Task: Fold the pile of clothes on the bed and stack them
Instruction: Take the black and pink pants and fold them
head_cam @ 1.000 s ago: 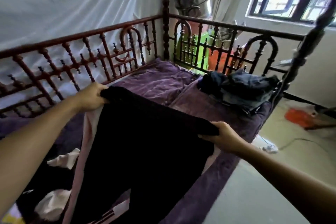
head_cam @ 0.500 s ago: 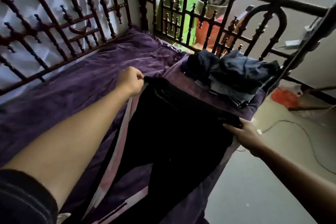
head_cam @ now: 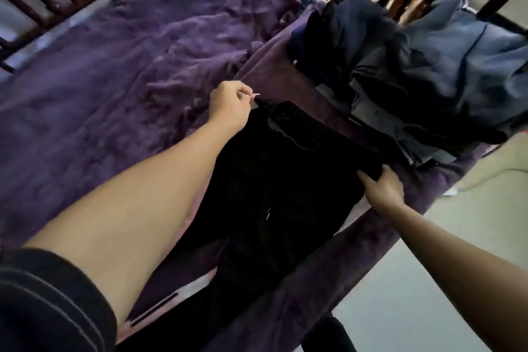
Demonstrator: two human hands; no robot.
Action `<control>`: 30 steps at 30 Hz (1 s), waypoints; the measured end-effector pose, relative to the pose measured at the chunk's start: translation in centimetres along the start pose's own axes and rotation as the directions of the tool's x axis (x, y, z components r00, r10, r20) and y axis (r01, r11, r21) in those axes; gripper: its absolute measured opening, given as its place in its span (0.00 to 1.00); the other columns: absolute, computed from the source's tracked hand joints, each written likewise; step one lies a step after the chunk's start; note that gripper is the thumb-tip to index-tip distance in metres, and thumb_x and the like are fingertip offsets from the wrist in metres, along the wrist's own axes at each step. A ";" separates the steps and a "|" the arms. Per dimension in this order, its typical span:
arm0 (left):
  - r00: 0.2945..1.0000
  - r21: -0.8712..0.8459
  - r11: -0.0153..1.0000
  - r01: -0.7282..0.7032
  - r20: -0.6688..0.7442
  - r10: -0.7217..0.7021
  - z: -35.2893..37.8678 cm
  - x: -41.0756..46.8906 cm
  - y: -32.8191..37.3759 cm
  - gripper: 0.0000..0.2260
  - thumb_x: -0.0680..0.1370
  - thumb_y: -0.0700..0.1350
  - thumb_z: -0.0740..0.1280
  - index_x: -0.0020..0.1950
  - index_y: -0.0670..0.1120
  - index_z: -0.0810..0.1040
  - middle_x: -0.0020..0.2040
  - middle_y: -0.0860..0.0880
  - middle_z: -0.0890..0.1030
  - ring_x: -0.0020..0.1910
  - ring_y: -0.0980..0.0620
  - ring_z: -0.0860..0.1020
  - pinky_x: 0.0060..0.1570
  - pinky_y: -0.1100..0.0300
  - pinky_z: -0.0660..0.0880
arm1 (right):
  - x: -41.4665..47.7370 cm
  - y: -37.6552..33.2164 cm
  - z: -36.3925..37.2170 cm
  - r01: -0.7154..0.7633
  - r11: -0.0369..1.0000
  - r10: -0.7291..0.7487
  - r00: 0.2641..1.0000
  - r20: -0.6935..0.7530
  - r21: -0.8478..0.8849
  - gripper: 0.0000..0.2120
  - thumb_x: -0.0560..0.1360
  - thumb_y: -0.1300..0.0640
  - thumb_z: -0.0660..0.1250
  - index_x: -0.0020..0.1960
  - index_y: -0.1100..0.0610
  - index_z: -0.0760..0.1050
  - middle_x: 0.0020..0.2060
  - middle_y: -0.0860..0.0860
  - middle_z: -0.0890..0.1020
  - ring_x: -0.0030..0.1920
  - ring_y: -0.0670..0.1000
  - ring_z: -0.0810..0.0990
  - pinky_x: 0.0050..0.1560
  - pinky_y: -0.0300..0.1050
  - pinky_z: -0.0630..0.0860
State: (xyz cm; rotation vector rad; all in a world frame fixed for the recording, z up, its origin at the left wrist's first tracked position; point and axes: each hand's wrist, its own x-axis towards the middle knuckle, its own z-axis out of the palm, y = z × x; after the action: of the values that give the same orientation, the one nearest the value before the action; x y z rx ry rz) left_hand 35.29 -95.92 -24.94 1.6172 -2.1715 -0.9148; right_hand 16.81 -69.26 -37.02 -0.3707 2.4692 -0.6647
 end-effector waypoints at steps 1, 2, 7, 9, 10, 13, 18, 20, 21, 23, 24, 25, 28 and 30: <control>1.000 -0.007 1.000 0.022 0.014 -0.022 0.9 0.4 -0.1 0.10 0.76 0.39 0.65 0.55 0.46 0.82 0.48 0.47 0.82 0.51 0.49 0.79 0.49 0.70 0.67 | 0.7 0.3 0.2 -0.012 0.999 0.013 0.999 0.029 -0.046 0.22 0.75 0.46 0.68 0.62 0.58 0.71 0.54 0.59 0.81 0.56 0.63 0.78 0.47 0.48 0.69; 0.999 -0.005 0.999 0.037 0.033 -0.036 1.4 0.6 -0.3 0.11 0.76 0.38 0.66 0.57 0.46 0.81 0.49 0.47 0.81 0.52 0.50 0.78 0.50 0.70 0.67 | 1.0 0.4 0.3 -0.012 0.995 0.018 0.998 0.064 -0.098 0.22 0.75 0.47 0.68 0.64 0.59 0.70 0.55 0.59 0.80 0.56 0.63 0.78 0.47 0.48 0.69; 0.989 0.068 0.992 0.104 0.101 -0.110 -0.7 -2.5 -5.3 0.12 0.74 0.36 0.68 0.57 0.42 0.80 0.51 0.43 0.82 0.51 0.46 0.79 0.53 0.62 0.70 | -0.4 -0.9 0.6 0.167 0.927 -0.116 0.979 0.168 -0.335 0.27 0.74 0.52 0.67 0.71 0.53 0.63 0.63 0.58 0.72 0.62 0.61 0.72 0.48 0.51 0.71; 0.976 0.101 0.978 0.181 0.101 -0.191 -2.7 -5.9 -9.3 0.12 0.73 0.35 0.69 0.56 0.41 0.81 0.50 0.43 0.83 0.50 0.45 0.80 0.54 0.59 0.73 | -2.1 -2.4 1.4 0.304 0.871 -0.244 0.949 0.198 -0.385 0.27 0.74 0.52 0.67 0.70 0.51 0.64 0.65 0.56 0.70 0.64 0.59 0.69 0.49 0.52 0.73; 0.964 0.129 0.964 0.234 0.097 -0.247 -3.7 -7.9 -11.5 0.12 0.73 0.35 0.69 0.56 0.42 0.81 0.50 0.43 0.83 0.51 0.45 0.80 0.54 0.58 0.74 | -3.1 -3.2 2.1 0.376 0.842 -0.304 0.923 0.235 -0.388 0.26 0.74 0.52 0.67 0.70 0.51 0.65 0.65 0.55 0.71 0.64 0.58 0.69 0.49 0.52 0.74; 0.882 0.179 0.876 0.449 0.067 -0.466 -6.7 -14.7 -18.2 0.11 0.72 0.36 0.71 0.54 0.42 0.82 0.48 0.43 0.84 0.51 0.45 0.81 0.52 0.57 0.74 | -6.1 -6.1 5.0 0.535 0.764 -0.378 0.824 0.423 -0.360 0.24 0.75 0.50 0.66 0.69 0.50 0.66 0.62 0.52 0.73 0.62 0.54 0.71 0.48 0.49 0.74; 0.675 0.151 0.668 0.728 0.008 -0.738 -10.8 -27.1 -27.1 0.08 0.73 0.38 0.69 0.50 0.45 0.82 0.45 0.44 0.84 0.47 0.45 0.82 0.49 0.56 0.77 | -11.4 -10.5 11.3 0.718 0.605 -0.343 0.625 0.701 -0.345 0.18 0.77 0.48 0.64 0.65 0.49 0.71 0.58 0.50 0.77 0.56 0.53 0.78 0.50 0.46 0.76; 0.642 0.139 0.635 0.760 -0.003 -0.767 -11.5 -31.3 -30.1 0.07 0.74 0.39 0.69 0.51 0.44 0.82 0.46 0.45 0.84 0.48 0.45 0.81 0.50 0.56 0.76 | -13.8 -11.7 14.1 0.743 0.575 -0.291 0.577 0.763 -0.342 0.16 0.76 0.48 0.65 0.63 0.50 0.73 0.56 0.50 0.80 0.54 0.54 0.79 0.49 0.45 0.76; 0.634 0.140 0.627 0.767 -0.007 -0.774 -11.6 -33.0 -31.7 0.07 0.75 0.40 0.69 0.51 0.45 0.82 0.48 0.45 0.83 0.49 0.45 0.81 0.51 0.55 0.76 | -14.9 -12.1 15.6 0.749 0.569 -0.272 0.560 0.782 -0.339 0.16 0.76 0.49 0.65 0.62 0.50 0.75 0.55 0.51 0.81 0.54 0.54 0.79 0.49 0.45 0.76; 0.636 0.158 0.625 0.764 -0.027 -0.771 -11.5 -35.2 -34.4 0.07 0.75 0.40 0.69 0.52 0.44 0.82 0.51 0.45 0.82 0.52 0.45 0.80 0.53 0.53 0.76 | -16.8 -12.5 18.5 0.743 0.585 -0.253 0.547 0.798 -0.324 0.15 0.74 0.50 0.67 0.60 0.51 0.77 0.55 0.52 0.82 0.54 0.55 0.79 0.52 0.46 0.76; 0.643 0.172 0.628 0.759 -0.044 -0.765 -11.4 -36.1 -36.2 0.08 0.75 0.40 0.69 0.53 0.44 0.81 0.53 0.45 0.81 0.53 0.45 0.80 0.53 0.53 0.76 | -17.9 -12.5 20.5 0.724 0.616 -0.247 0.552 0.797 -0.311 0.15 0.74 0.51 0.68 0.59 0.52 0.78 0.54 0.52 0.82 0.55 0.56 0.79 0.53 0.46 0.76; 0.654 0.196 0.633 0.749 -0.063 -0.754 -11.3 -36.5 -37.7 0.09 0.75 0.41 0.68 0.54 0.44 0.81 0.54 0.45 0.79 0.55 0.45 0.78 0.53 0.53 0.76 | -18.6 -12.6 22.1 0.685 0.668 -0.244 0.571 0.784 -0.291 0.14 0.73 0.53 0.69 0.58 0.55 0.79 0.53 0.54 0.83 0.54 0.57 0.80 0.54 0.47 0.76; 0.729 0.339 0.664 0.666 -0.108 -0.676 -10.7 -36.9 -43.3 0.14 0.75 0.43 0.69 0.60 0.44 0.78 0.56 0.43 0.75 0.57 0.42 0.74 0.53 0.50 0.74 | -20.4 -12.7 27.4 0.347 0.925 -0.133 0.680 0.721 -0.157 0.17 0.72 0.56 0.71 0.56 0.67 0.78 0.46 0.63 0.82 0.49 0.62 0.80 0.53 0.58 0.77; 0.774 0.401 0.682 0.612 -0.126 -0.621 -10.2 -36.7 -47.2 0.19 0.73 0.44 0.71 0.63 0.44 0.76 0.59 0.41 0.74 0.59 0.40 0.72 0.54 0.46 0.72 | -21.2 -13.0 30.4 -0.018 1.000 0.020 0.723 0.690 -0.010 0.21 0.70 0.54 0.72 0.56 0.67 0.75 0.45 0.62 0.78 0.47 0.59 0.79 0.48 0.57 0.79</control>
State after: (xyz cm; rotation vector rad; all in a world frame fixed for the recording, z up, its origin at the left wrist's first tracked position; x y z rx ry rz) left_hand 88.81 -73.01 -41.92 2.6751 -1.9236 -0.6138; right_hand 53.01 -83.47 -42.92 -0.4889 1.7439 -0.4046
